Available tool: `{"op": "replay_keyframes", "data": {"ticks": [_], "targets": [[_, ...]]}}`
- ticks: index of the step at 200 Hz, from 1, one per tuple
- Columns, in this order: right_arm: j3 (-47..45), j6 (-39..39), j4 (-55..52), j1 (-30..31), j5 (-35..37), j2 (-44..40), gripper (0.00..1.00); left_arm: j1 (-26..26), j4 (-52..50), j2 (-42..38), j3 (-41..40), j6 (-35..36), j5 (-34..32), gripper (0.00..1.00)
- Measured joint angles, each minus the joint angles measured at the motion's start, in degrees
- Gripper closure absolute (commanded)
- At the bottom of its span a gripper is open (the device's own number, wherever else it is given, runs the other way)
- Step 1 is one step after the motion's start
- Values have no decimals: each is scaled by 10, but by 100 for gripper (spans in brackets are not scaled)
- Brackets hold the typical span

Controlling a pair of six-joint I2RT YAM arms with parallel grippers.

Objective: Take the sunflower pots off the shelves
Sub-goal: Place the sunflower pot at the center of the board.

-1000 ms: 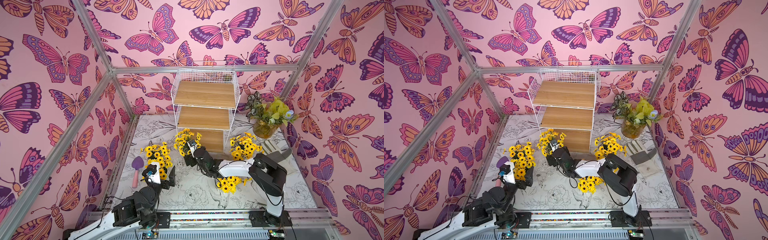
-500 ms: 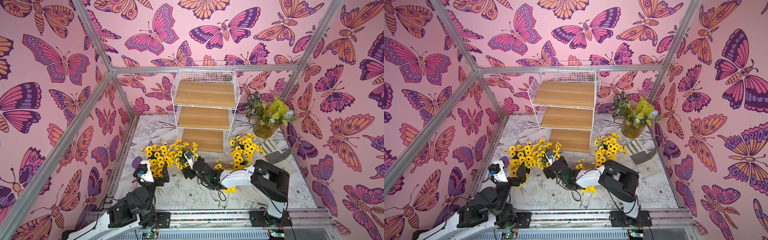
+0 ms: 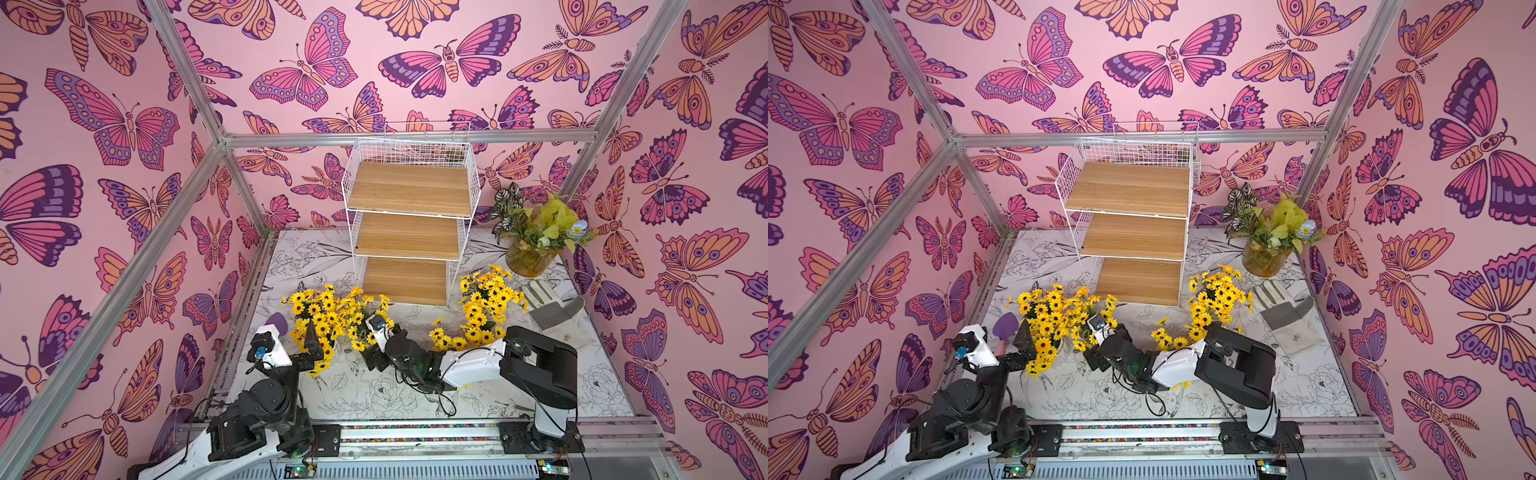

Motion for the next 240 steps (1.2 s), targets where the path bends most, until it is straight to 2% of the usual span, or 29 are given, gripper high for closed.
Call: {"op": "replay_keyframes", "data": {"ticks": [74, 97, 121, 123, 125, 127, 193, 240], "targets": [[-2, 8, 45, 35, 12, 2, 54, 0, -4, 0, 4, 2, -16, 0], [-2, 19, 42, 35, 19, 2, 49, 0, -4, 0, 4, 2, -18, 0], [5, 34, 17, 37, 24, 2, 19, 0, -4, 0, 4, 2, -21, 0], [6, 37, 16, 37, 24, 2, 13, 0, -4, 0, 4, 2, -21, 0], [6, 37, 14, 37, 26, 2, 3, 0, -4, 0, 4, 2, -21, 0], [7, 36, 11, 38, 26, 2, 0, 0, -4, 0, 4, 2, -21, 0], [7, 34, -13, 56, 41, -1, 1, 0, -2, 0, 4, 5, -25, 0], [7, 32, -81, 76, 54, -49, 1, 3, 24, 0, 4, 30, -54, 0]]}}
